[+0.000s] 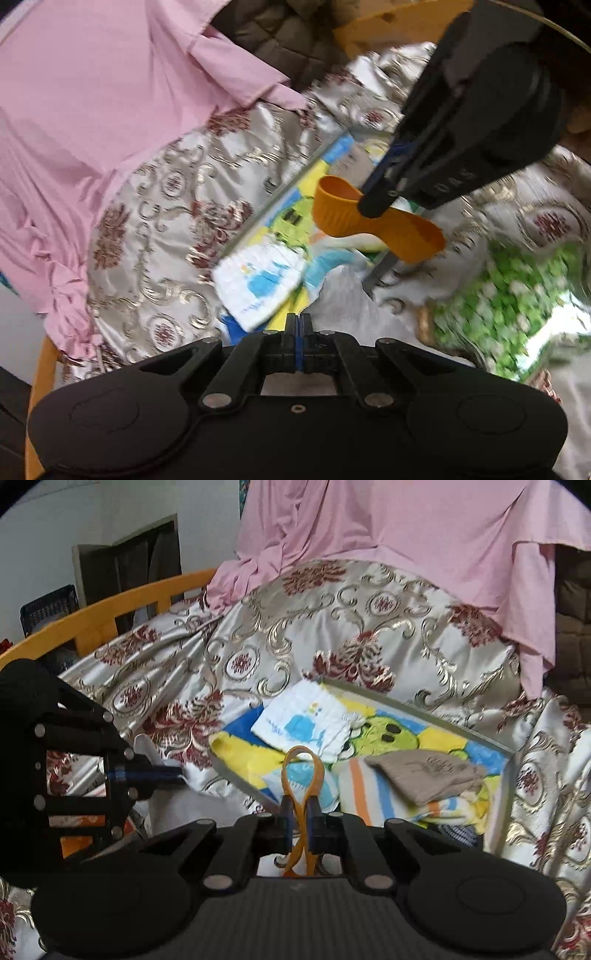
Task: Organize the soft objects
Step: 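Carry the cloth and orange strap into the frog-picture tray and open both tools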
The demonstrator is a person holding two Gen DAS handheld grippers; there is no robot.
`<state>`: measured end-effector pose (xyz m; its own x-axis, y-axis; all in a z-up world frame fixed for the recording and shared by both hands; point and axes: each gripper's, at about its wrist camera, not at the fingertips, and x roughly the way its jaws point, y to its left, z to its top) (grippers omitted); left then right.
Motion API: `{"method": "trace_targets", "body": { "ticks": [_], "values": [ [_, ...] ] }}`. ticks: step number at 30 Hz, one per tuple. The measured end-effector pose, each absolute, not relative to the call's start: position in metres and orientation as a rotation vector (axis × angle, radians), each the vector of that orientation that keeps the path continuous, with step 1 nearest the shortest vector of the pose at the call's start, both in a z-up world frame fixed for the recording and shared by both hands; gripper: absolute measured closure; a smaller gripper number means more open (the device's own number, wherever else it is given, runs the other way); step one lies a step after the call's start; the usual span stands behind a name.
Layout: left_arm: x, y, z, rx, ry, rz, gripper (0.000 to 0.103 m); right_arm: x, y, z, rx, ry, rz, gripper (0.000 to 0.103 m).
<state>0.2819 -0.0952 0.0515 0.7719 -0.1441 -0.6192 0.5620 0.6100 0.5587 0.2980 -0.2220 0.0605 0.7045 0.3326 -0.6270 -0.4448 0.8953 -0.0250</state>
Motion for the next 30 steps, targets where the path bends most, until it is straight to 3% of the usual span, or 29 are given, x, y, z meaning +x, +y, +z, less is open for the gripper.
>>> {"method": "trace_targets", "body": {
  "ticks": [17,30],
  "values": [
    [0.359,-0.132,0.108,0.732,0.395,-0.244,0.103,0.347,-0.251,0.099,-0.087,0.526,0.349,0.096],
    [0.411,-0.181,0.050,0.562,0.390,-0.221,0.103,0.399,-0.295,0.050,0.016,0.589,0.225,0.096]
  ]
}}
